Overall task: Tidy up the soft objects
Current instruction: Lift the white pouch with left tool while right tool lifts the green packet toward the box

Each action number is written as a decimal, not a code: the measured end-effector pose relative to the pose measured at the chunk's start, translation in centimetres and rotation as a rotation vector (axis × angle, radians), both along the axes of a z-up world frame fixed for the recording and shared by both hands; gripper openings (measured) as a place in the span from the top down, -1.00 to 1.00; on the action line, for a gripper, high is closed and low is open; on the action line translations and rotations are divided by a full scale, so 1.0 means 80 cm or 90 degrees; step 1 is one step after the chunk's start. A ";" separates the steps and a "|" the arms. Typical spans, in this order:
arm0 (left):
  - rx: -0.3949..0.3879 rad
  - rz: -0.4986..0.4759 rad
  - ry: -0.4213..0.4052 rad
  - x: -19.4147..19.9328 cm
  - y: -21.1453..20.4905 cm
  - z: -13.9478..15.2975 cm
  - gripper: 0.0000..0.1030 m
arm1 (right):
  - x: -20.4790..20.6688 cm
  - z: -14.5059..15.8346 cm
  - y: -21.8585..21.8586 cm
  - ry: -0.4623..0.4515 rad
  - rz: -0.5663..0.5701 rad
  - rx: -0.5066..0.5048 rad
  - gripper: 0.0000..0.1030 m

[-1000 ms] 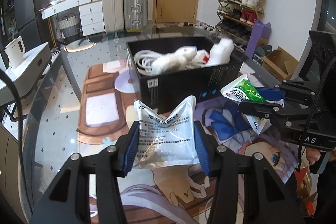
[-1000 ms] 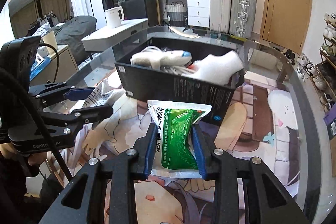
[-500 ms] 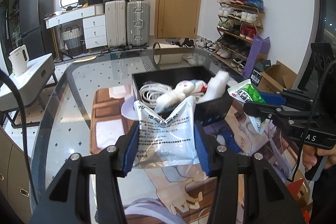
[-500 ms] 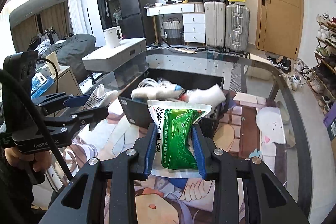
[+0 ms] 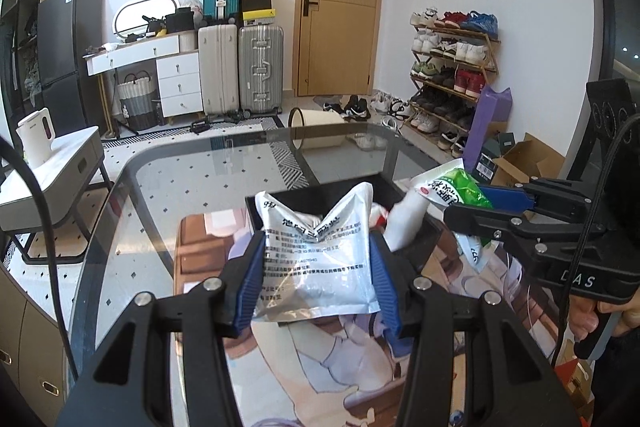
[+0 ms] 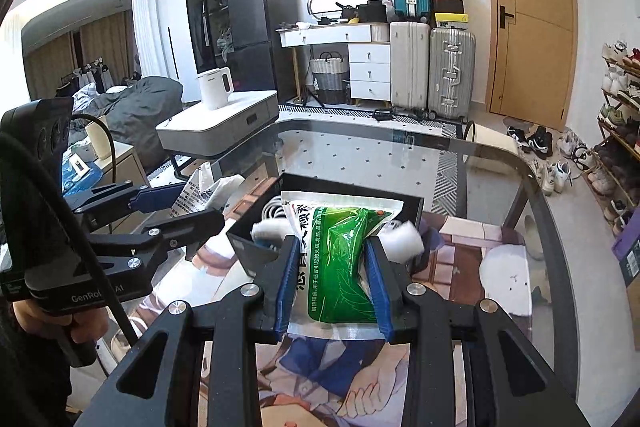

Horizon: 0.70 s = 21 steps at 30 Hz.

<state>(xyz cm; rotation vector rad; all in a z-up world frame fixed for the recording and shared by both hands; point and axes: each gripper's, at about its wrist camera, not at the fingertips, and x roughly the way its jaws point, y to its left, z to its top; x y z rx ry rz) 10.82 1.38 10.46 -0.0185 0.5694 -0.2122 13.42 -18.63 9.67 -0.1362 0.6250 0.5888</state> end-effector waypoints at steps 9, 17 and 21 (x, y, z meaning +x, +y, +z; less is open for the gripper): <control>-0.006 0.005 -0.012 0.019 0.003 0.011 0.05 | 0.017 0.014 0.008 -0.010 -0.002 0.002 0.36; -0.009 0.006 -0.019 0.041 0.010 0.012 0.05 | 0.043 0.018 0.011 -0.005 -0.009 0.000 0.36; -0.004 0.010 -0.017 0.054 0.013 0.005 0.05 | 0.056 0.016 0.013 -0.001 -0.011 -0.003 0.36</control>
